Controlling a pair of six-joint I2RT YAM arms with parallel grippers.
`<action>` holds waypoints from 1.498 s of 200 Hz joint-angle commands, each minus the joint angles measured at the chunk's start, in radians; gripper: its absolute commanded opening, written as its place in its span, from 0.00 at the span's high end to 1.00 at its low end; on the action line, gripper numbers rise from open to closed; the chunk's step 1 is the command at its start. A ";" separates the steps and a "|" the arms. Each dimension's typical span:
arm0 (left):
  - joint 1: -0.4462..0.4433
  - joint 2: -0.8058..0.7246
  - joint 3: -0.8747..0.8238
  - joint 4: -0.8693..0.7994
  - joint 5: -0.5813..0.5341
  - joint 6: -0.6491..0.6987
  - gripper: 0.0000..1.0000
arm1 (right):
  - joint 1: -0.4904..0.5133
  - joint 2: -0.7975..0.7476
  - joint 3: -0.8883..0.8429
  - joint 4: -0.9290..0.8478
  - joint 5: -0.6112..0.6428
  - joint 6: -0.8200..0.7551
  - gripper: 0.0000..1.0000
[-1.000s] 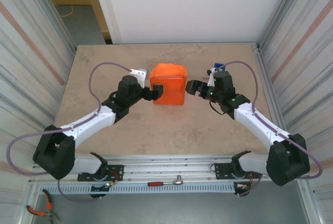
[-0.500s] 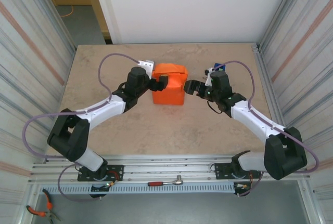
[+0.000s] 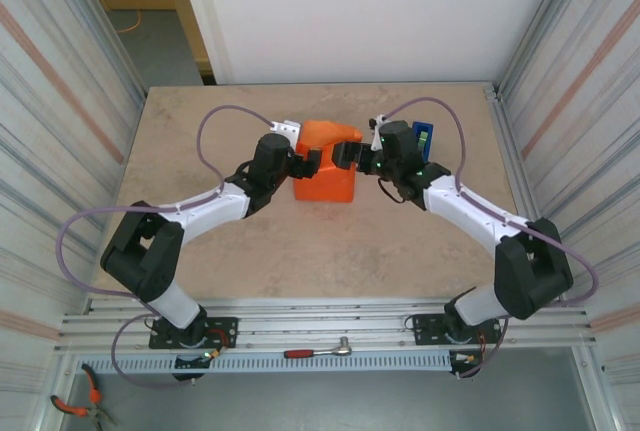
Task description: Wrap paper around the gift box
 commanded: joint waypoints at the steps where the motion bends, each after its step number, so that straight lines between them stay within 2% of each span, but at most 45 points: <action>1: -0.004 0.001 0.016 -0.008 -0.022 0.021 0.01 | 0.020 0.067 0.061 0.005 0.096 -0.045 0.02; 32: -0.004 0.004 0.025 -0.021 -0.017 0.018 0.01 | 0.049 0.141 0.070 0.004 0.183 -0.060 0.02; 72: 0.010 -0.048 0.073 -0.085 0.035 0.003 0.01 | 0.050 0.183 0.011 0.023 0.226 -0.047 0.01; 101: 0.076 -0.155 0.050 -0.088 0.117 -0.080 0.01 | 0.050 0.175 -0.019 0.025 0.227 -0.038 0.03; 133: 0.185 -0.272 -0.063 -0.025 0.203 -0.219 0.01 | 0.050 0.171 -0.021 0.013 0.215 -0.038 0.05; 163: 0.181 -0.305 -0.110 -0.018 0.261 -0.219 0.01 | 0.047 0.170 -0.024 0.005 0.205 -0.035 0.05; 215: 0.085 -0.214 -0.108 0.026 0.249 -0.174 0.01 | 0.039 0.179 -0.016 0.001 0.184 -0.031 0.06; 274: 0.071 -0.028 0.006 0.062 0.198 -0.132 0.01 | 0.037 0.181 -0.004 -0.011 0.162 -0.020 0.06; 299: 0.056 0.011 0.004 0.082 0.156 -0.107 0.10 | 0.026 0.167 0.022 -0.026 0.126 -0.008 0.05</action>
